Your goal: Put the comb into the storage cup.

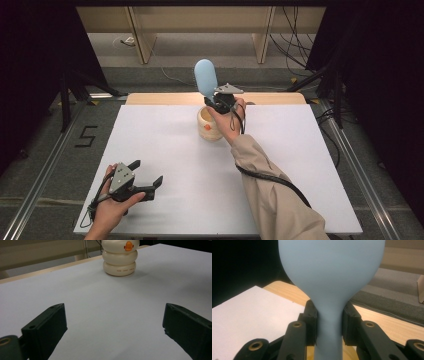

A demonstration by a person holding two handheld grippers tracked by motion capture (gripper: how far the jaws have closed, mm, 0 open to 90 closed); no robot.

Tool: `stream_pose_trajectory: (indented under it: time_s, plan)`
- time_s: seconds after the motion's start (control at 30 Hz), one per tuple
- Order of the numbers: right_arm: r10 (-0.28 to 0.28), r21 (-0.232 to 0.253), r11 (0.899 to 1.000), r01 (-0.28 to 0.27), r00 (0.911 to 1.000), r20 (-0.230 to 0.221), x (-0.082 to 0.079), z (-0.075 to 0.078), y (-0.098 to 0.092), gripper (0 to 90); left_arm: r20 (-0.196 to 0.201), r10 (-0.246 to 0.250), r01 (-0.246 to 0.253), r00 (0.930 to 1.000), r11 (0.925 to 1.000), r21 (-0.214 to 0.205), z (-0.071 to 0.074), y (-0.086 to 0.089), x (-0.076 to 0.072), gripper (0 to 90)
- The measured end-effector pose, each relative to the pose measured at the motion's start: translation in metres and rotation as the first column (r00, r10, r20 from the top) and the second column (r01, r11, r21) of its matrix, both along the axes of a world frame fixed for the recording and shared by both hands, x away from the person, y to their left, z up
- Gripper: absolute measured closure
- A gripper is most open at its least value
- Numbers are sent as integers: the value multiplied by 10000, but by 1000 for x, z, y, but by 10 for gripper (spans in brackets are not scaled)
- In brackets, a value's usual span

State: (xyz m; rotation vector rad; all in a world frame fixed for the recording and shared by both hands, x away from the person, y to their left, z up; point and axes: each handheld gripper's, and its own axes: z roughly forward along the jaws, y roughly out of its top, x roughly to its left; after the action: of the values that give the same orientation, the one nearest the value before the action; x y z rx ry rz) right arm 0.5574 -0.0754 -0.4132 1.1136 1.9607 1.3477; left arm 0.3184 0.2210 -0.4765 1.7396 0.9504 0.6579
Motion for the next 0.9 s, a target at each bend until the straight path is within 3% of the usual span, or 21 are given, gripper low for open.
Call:
stream_pose_trajectory:
  time_s: [0.9]
  plan:
    - [117, -204, 9997, -124, 9995, -299, 2, -6, 1, 701, -1, -13, 13, 10000, 10000, -2, 0, 0, 0, 49]
